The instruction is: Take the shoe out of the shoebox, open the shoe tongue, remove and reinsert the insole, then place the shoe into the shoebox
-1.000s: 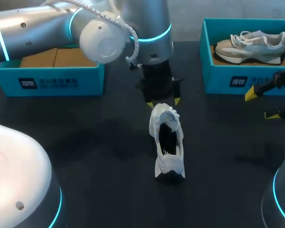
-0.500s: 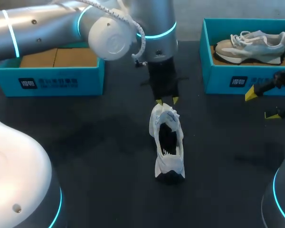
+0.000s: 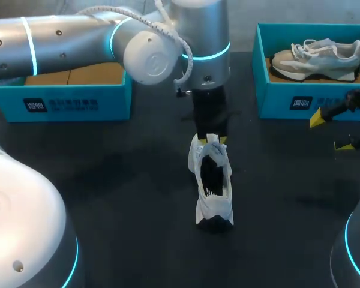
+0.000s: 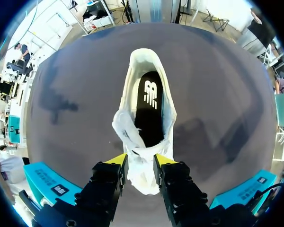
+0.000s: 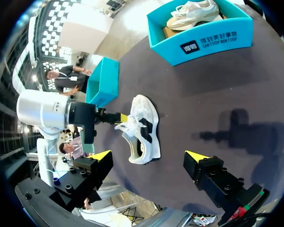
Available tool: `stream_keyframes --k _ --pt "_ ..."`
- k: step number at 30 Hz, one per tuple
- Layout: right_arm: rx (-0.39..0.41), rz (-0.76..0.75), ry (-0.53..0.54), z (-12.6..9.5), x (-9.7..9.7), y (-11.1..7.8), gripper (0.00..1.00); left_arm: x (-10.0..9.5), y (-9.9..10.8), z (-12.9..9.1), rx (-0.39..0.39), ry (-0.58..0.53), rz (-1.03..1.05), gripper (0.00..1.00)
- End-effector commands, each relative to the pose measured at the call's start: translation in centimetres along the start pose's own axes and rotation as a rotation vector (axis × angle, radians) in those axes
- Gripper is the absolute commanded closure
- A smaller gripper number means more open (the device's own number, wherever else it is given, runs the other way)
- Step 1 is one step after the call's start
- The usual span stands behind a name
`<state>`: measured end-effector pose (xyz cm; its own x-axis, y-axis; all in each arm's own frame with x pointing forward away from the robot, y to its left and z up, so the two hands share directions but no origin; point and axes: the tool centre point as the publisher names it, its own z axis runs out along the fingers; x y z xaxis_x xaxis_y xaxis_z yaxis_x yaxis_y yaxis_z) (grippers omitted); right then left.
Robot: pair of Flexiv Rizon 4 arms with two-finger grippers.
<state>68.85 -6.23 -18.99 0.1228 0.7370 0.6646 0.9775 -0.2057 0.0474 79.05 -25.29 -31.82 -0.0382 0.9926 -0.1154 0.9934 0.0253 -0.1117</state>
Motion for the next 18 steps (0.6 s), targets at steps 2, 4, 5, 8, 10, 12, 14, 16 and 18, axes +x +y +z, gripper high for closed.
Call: stream_keyframes --k 2,4,5,8,10,12,14,16,18 --pt "-0.001 0.002 -0.004 0.1 0.0 0.0 0.00 0.7 -0.6 -0.1 -0.006 -0.007 -0.007 0.65" --pt "-0.001 0.002 -0.004 0.1 0.0 0.0 0.00 0.9 -0.8 -0.1 -0.001 -0.009 -0.008 0.65" --pt "-0.001 0.002 -0.004 0.1 0.0 0.0 0.00 0.9 -1.1 0.0 0.005 -0.010 -0.006 0.65" --pt "-0.001 0.002 -0.004 0.1 0.0 0.0 0.00 0.8 -1.5 0.5 0.016 -0.012 0.002 0.65" --pt "-0.001 0.002 -0.004 0.1 0.0 0.0 0.00 0.7 -1.7 0.9 0.025 -0.011 0.004 0.66" --pt "-0.001 0.002 -0.004 0.1 0.0 0.0 0.00 0.7 -1.9 1.4 0.036 -0.006 0.007 0.66" --pt "-0.001 0.002 -0.004 0.1 0.0 0.0 0.00 0.7 -2.1 1.9 0.044 -0.003 0.008 0.67" --pt "-0.001 0.002 -0.004 0.1 0.0 0.0 0.00 0.8 -2.4 2.3 0.055 0.001 0.010 0.69" --pt "-0.001 0.002 -0.004 0.1 0.0 0.0 0.00 0.9 -2.7 2.6 0.062 0.005 0.012 0.69"
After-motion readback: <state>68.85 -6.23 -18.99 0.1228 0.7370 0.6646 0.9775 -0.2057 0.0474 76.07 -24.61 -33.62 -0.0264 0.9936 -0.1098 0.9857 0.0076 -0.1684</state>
